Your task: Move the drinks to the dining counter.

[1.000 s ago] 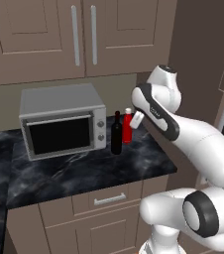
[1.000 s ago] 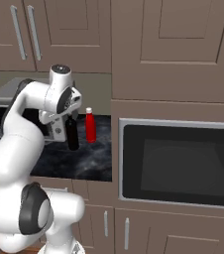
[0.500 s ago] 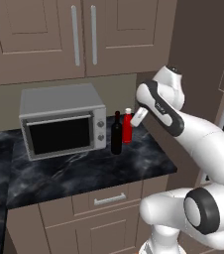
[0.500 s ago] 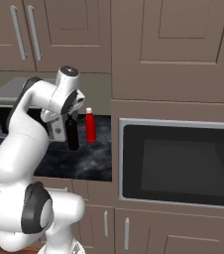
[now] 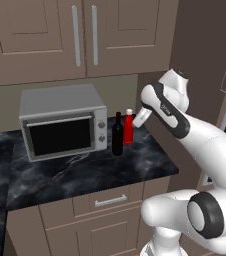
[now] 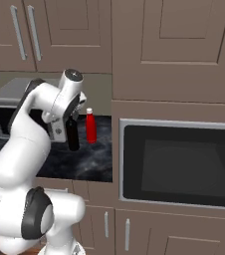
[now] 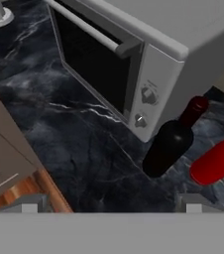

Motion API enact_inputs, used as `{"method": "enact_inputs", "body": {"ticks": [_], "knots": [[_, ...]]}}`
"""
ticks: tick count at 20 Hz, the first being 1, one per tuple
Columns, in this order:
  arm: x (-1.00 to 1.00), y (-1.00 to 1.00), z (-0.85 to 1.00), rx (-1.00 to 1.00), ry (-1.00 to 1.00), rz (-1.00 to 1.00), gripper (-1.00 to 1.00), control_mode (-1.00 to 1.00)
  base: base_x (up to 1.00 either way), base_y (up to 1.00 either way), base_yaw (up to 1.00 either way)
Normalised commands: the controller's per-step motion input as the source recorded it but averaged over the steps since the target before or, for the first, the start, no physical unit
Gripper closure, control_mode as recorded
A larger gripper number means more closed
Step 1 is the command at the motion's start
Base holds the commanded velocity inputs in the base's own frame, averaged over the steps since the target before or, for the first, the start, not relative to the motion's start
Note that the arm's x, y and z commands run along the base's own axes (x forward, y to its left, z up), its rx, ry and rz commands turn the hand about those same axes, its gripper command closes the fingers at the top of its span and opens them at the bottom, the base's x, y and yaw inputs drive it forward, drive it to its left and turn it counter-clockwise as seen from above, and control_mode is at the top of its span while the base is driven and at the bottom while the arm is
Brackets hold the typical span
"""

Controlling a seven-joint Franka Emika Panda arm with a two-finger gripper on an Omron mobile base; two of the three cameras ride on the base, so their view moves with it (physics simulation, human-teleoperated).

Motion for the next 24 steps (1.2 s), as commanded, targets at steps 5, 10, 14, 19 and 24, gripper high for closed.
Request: {"method": "enact_inputs", "body": {"ticks": [5, 10, 14, 19, 24], "knots": [[0.0, 0.0, -0.14, 0.08, -0.11, 0.0, -1.0, -1.0, 0.0, 0.0, 0.0], [0.01, 0.0, -0.15, 0.1, -0.1, 0.0, -1.0, -1.0, 0.0, 0.0, 0.0], [0.01, 0.0, -0.08, 0.11, -0.07, 0.0, -1.0, -1.0, 0.0, 0.0, 0.0], [0.01, 0.0, -0.12, 0.07, -0.05, 0.0, -1.0, -1.0, 0.0, 0.0, 0.0], [0.06, 0.0, -0.08, 0.05, -0.04, 0.0, -1.0, -1.0, 0.0, 0.0, 0.0]]}}
